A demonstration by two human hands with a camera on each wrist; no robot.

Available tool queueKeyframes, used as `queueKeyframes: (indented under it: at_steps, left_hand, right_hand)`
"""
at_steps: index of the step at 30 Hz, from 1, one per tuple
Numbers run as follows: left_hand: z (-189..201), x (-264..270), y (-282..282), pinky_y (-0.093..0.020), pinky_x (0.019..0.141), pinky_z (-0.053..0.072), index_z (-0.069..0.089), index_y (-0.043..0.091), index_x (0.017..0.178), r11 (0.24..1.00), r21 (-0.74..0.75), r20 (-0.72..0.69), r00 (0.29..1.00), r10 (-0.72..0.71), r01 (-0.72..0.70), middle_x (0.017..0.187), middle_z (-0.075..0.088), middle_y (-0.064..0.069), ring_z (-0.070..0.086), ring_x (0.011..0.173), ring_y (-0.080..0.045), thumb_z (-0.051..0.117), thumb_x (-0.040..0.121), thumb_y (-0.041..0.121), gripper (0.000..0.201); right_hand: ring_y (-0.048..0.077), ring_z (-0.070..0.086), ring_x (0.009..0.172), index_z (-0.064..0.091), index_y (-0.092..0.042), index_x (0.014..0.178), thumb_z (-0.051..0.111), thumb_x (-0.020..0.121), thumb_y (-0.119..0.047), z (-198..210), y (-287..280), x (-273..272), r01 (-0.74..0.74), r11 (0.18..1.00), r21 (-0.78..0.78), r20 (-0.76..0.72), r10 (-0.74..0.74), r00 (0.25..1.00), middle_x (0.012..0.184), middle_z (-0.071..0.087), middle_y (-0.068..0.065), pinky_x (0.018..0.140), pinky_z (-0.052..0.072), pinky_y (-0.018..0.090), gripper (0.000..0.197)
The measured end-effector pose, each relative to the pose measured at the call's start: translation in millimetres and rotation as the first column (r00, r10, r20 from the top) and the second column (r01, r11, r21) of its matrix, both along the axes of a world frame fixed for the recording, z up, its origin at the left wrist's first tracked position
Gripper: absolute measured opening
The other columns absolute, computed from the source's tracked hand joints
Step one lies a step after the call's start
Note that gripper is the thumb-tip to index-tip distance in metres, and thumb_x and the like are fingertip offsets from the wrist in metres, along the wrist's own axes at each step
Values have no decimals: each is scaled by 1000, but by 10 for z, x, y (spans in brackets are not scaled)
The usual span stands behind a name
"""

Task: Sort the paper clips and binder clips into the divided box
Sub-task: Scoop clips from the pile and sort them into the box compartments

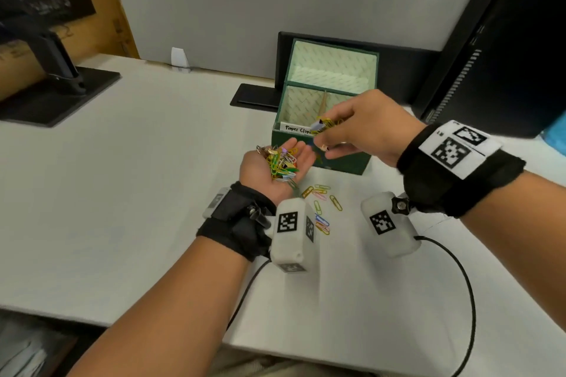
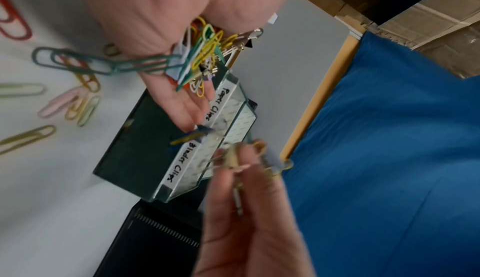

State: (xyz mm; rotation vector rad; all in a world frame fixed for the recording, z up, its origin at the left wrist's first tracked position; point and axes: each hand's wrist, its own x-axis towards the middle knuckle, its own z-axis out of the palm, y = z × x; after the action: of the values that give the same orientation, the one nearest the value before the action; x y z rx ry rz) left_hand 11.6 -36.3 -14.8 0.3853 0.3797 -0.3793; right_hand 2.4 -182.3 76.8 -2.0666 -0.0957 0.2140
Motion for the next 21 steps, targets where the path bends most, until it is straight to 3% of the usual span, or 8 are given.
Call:
queueKeyframes:
  at_steps: [3,5,7,10,13,17,19,21]
  left_hand:
    - [-49,-47,-107,-46,59,57,62,-6,100,996,-73,51,998,-44,48,88,67,-23,67,70,-34,25,98,20,45]
    - [-82,-86,-149,-52,64,56,64,-4,95,993,-108,70,996,-46,54,87,69,-25,68,68,-37,27,96,16,42]
    - [-110,-112,-178,-52,61,57,64,2,98,995,-91,66,997,-38,44,90,69,-21,68,73,-36,27,96,14,39]
    - [-157,-116,-165,-49,69,56,62,8,101,996,-85,80,997,-24,31,97,65,-18,64,85,-32,27,95,16,37]
    - [-155,-116,-109,-43,70,57,61,6,96,988,-155,99,995,-9,25,90,63,-17,66,75,-30,28,95,14,34]
    - [-82,-67,5,-50,68,59,60,-4,91,983,-184,87,996,5,11,85,63,-21,64,80,-33,28,96,10,36]
    - [-62,-26,69,-51,74,55,59,-4,96,990,-141,40,999,6,0,90,62,-22,61,84,-33,27,100,16,39]
    - [-54,7,141,-47,75,51,60,-5,97,989,-144,14,1000,24,-22,89,63,-21,63,82,-33,27,101,18,40]
  right_hand:
    - [14,72,67,76,-9,93,78,77,-4,125,148,-41,-108,972,-211,82,128,988,81,75,7,61,59,20,17]
    - [7,66,66,78,-21,91,77,79,-13,79,258,-60,-152,806,-573,148,284,947,82,73,-5,51,48,11,15]
    - [4,60,73,77,-25,97,73,81,-15,-19,353,-84,-170,670,-723,142,385,912,88,71,-9,54,44,10,20]
    - [5,60,88,73,-27,111,76,79,-19,-136,415,-68,-226,671,-706,123,431,894,103,71,-8,63,42,10,34]
    - [5,63,94,64,-30,125,78,79,-28,-114,400,-72,-280,735,-618,88,419,904,108,66,-12,72,48,15,48]
    - [6,60,91,66,-32,111,68,83,-48,10,223,-83,-86,810,-579,289,303,908,102,66,-14,75,44,22,31]
    - [8,59,86,63,-30,106,67,80,-55,15,96,-94,-75,761,-644,240,294,925,97,65,-11,71,46,25,36]
    - [10,57,92,53,-31,121,72,69,-63,-120,-24,-136,-202,616,-761,-1,309,951,109,59,-11,78,47,27,64]
